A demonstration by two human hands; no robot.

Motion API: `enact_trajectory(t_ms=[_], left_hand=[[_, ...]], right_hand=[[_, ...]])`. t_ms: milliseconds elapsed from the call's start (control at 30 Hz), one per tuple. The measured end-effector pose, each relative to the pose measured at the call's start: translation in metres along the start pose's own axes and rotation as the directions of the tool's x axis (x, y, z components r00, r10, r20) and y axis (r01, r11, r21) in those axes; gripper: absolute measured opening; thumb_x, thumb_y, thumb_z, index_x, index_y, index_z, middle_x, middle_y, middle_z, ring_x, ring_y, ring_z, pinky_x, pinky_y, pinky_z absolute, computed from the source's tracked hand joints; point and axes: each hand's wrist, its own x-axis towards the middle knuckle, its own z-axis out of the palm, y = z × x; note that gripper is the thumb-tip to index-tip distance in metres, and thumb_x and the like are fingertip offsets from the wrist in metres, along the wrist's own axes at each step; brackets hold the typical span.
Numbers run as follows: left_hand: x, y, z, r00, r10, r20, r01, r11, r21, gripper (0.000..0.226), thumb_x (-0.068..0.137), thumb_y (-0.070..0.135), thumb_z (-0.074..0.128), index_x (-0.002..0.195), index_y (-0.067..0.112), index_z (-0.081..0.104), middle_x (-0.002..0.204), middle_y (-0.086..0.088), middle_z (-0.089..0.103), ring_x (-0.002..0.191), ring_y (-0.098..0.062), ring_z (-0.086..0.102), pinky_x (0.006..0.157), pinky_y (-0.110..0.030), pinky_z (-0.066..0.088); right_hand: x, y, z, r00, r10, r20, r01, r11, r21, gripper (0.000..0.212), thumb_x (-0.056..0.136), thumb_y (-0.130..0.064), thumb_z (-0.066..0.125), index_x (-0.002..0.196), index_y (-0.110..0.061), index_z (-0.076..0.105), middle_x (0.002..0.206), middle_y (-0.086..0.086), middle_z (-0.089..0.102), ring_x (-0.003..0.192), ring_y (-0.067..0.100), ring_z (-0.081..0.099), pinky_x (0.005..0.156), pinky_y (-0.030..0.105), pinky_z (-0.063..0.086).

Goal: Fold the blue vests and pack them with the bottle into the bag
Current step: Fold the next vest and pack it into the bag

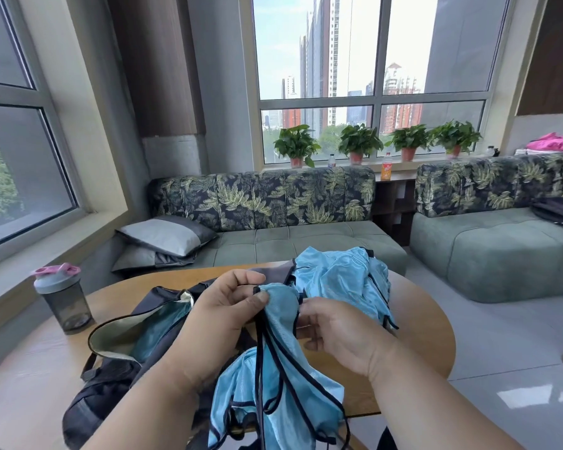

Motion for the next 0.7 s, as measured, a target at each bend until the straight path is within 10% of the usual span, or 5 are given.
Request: enact_trajectory(t_ms=[267,367,700], left_hand=[[-0.003,0.011,0.001,0.999,0.043,0.021,-0.042,0.998,-0.051,0.015,0.09,0.005,0.068,0.104,0.009,0.068,0.091,-0.016,0.071,0.077,-0.022,0.069,0.068,-0.026,0.06],[-0.006,0.019,0.002,0.994,0.099,0.044,-0.096,0.993,-0.071,0.019,0.1,-0.003,0.057,0.107,0.012,0.065,0.091,-0.014,0.076,0.074,-0.022,0.072,0.067,-0.029,0.059],[-0.006,0.033,-0.006,0.975,0.207,0.08,-0.205,0.978,-0.036,0.016,0.1,0.003,0.056,0.096,0.019,0.057,0.087,-0.014,0.063,0.078,-0.022,0.06,0.069,-0.025,0.054]], right_hand=[[0.0,-0.004,0.005,0.97,-0.234,0.073,0.224,0.967,0.124,0.041,0.087,-0.023,0.075,0.122,-0.001,0.074,0.122,0.025,0.071,0.106,0.031,0.067,0.095,0.041,0.053],[-0.004,-0.007,0.009,0.947,-0.322,-0.003,0.319,0.939,0.129,0.01,0.089,-0.014,0.078,0.1,-0.014,0.077,0.108,0.017,0.076,0.097,0.026,0.071,0.084,0.034,0.059],[-0.018,-0.021,0.027,0.876,-0.481,0.037,0.481,0.877,0.019,0.032,0.094,0.018,0.054,0.106,-0.011,0.06,0.098,0.013,0.074,0.087,0.021,0.068,0.08,0.028,0.056]])
